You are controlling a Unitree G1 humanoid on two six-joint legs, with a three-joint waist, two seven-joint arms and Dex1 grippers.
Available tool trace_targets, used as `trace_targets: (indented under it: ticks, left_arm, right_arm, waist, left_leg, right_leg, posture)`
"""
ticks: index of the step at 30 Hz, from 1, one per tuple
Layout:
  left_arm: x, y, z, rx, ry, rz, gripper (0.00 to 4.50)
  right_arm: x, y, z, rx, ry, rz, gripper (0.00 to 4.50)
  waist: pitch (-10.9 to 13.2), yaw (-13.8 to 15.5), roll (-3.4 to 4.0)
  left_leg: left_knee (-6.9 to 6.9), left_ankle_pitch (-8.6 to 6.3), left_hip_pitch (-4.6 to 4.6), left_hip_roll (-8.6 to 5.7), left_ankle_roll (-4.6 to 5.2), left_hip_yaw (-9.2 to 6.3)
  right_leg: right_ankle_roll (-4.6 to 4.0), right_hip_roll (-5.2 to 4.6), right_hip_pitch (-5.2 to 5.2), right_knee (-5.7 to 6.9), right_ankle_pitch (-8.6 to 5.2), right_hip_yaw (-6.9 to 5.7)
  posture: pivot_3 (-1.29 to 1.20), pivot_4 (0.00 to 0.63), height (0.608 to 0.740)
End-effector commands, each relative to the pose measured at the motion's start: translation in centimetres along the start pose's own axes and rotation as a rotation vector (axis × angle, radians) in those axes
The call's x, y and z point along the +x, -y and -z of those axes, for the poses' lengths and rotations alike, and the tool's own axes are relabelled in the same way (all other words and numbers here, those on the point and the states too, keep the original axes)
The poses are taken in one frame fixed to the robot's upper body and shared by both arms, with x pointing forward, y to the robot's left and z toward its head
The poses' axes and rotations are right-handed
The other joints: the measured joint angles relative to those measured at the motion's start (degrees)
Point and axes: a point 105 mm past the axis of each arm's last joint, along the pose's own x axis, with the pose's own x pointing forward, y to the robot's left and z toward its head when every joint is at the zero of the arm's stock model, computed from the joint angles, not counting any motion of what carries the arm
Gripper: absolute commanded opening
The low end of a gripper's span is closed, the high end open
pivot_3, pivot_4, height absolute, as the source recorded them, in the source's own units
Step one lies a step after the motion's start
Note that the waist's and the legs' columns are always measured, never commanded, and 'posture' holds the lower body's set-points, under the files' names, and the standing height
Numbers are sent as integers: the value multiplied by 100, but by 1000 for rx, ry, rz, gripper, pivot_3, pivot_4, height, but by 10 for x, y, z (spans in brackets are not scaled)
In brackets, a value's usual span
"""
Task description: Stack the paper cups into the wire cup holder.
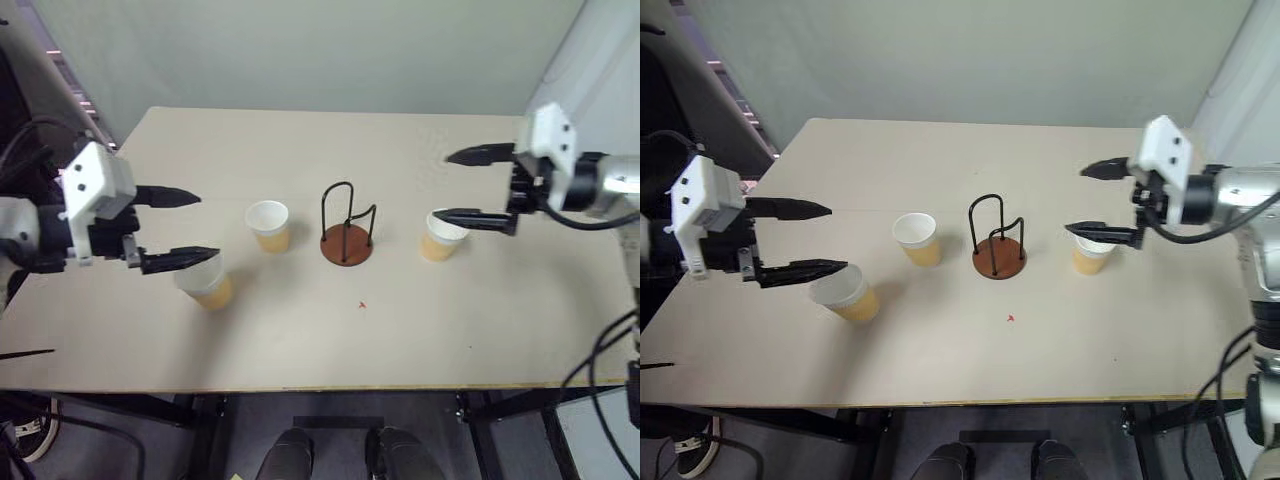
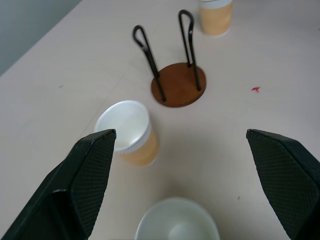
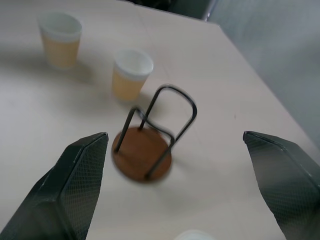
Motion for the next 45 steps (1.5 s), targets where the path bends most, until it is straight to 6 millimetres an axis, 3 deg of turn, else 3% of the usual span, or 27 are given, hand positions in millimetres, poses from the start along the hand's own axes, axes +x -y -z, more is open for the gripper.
trace_targets:
  ticks: [1,5,8,11,18,27,29,39,40,45]
  left_arm:
    - [5,-9,-9,49,21,-23,4468]
    - [15,-9,-14,61,38,0,4468]
    - [19,-8,-15,64,40,8,4468]
    - [18,-4,-14,60,37,9,4468]
    - [12,0,-10,48,13,-12,4468]
    - [6,4,-12,48,2,-23,4468]
    - [5,4,-12,47,-3,-24,4500]
    - [7,4,-10,45,-4,-23,4500]
    - [7,3,-10,46,-3,-22,4500]
    - [10,4,-10,50,1,-8,4500]
  right_arm:
    - [30,1,-2,-53,-2,47,4500]
    - [63,4,10,-29,-12,101,4500]
    - [76,6,24,-30,-50,116,4500]
    - [79,7,41,-26,-101,117,4500]
    - [82,4,61,-13,-137,88,4500]
    - [98,16,65,29,-93,172,4500]
    - [99,20,63,33,-83,189,3955]
    - [94,20,56,16,-54,172,249]
    - [92,20,54,14,-47,168,5]
    - [67,2,39,-10,12,75,9]
  waist:
    - [0,1,0]
    - [0,9,0]
    - [0,30,1]
    - [0,52,0]
    - [0,52,0]
    - [1,46,2]
    - [1,45,2]
    - [2,49,3]
    - [2,50,3]
    - [1,76,2]
  left_leg:
    - [2,0,0,2,0,-1]
    - [4,1,-18,2,-1,0]
    - [6,0,-33,2,-2,1]
    - [4,1,-43,3,-9,-1]
    - [1,10,-49,5,-33,5]
    - [-3,8,-38,5,-25,2]
    - [-3,8,-38,5,-25,2]
    - [-6,5,-41,5,-30,3]
    - [-6,5,-41,5,-30,4]
    - [-6,5,-44,5,-31,3]
  right_leg:
    - [0,1,0,1,1,-2]
    - [3,1,-16,-3,7,-2]
    - [5,1,-29,-5,8,-1]
    - [5,1,-39,-6,8,-2]
    - [5,1,-49,-4,8,-1]
    - [-7,1,-50,8,15,-1]
    - [-8,1,-50,8,16,-1]
    - [-8,1,-50,1,16,-1]
    - [-8,1,-50,1,16,-1]
    - [-8,1,-50,0,16,-2]
  posture:
    - [0,150,740]
    - [0,150,740]
    - [0,150,740]
    - [0,150,740]
    - [0,150,740]
    - [0,150,740]
    - [0,150,740]
    - [0,150,740]
    - [0,150,740]
    - [0,150,740]
